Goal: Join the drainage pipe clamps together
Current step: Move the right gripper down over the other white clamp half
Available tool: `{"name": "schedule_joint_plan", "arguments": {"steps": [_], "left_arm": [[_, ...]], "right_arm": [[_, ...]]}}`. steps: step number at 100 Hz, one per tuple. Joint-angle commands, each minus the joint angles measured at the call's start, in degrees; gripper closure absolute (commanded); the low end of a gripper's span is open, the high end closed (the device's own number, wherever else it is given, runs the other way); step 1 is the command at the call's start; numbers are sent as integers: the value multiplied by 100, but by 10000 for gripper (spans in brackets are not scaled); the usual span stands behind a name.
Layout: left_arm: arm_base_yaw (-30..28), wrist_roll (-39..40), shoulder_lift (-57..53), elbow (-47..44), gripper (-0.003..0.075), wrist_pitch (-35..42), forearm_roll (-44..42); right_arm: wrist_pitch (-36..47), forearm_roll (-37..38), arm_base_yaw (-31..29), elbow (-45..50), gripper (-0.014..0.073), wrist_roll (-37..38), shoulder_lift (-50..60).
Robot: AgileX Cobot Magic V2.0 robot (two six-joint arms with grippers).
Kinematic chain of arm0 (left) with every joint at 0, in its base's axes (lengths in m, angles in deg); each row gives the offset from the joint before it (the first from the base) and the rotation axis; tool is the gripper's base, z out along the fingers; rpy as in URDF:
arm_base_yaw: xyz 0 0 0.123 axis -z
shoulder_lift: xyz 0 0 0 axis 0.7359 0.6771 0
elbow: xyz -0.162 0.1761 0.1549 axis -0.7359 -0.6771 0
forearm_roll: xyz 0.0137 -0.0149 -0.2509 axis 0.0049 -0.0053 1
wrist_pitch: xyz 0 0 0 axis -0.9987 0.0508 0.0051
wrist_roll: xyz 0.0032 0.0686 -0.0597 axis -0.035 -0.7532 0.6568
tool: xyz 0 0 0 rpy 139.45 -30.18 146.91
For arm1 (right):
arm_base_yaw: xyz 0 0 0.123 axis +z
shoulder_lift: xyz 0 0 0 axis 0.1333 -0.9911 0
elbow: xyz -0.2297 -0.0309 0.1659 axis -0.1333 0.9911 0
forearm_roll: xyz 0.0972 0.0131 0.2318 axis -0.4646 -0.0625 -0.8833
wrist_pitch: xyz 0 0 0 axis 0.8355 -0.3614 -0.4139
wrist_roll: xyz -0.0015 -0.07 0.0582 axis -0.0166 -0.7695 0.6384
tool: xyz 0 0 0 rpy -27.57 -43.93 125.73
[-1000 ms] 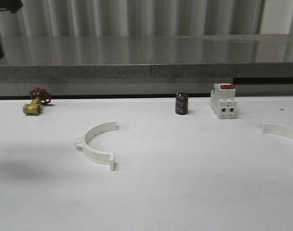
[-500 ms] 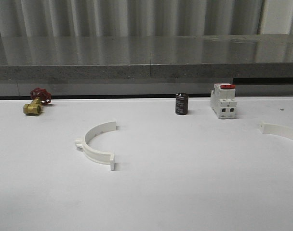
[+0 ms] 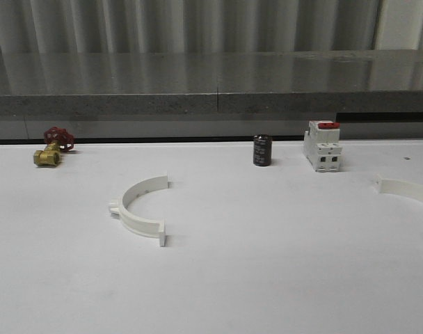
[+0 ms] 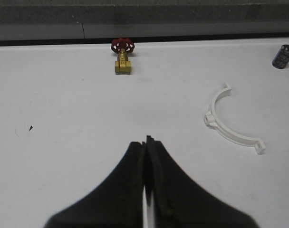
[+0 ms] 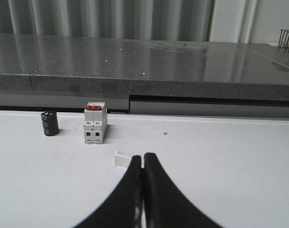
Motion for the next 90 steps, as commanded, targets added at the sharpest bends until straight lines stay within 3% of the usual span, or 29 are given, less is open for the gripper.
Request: {"name": "schedule_joint_plan", "arguments": {"steps": [1,25,56,90], "left_arm": [[-11,-21,-306,-85,741,593,72],[-11,-21,-976,-478,741,800,35],[-11,-21,-1004,-478,741,754,-46],[-11,-21,-1004,-478,741,754,-46]], "right_arm": [[571,43,16,-96,659,-18,100],[451,43,16,-411,659,-18,71],[-1462,43,16,-1880,659,-18,-722],[-3205,43,16,-3411,640,-23,-3066]]}}
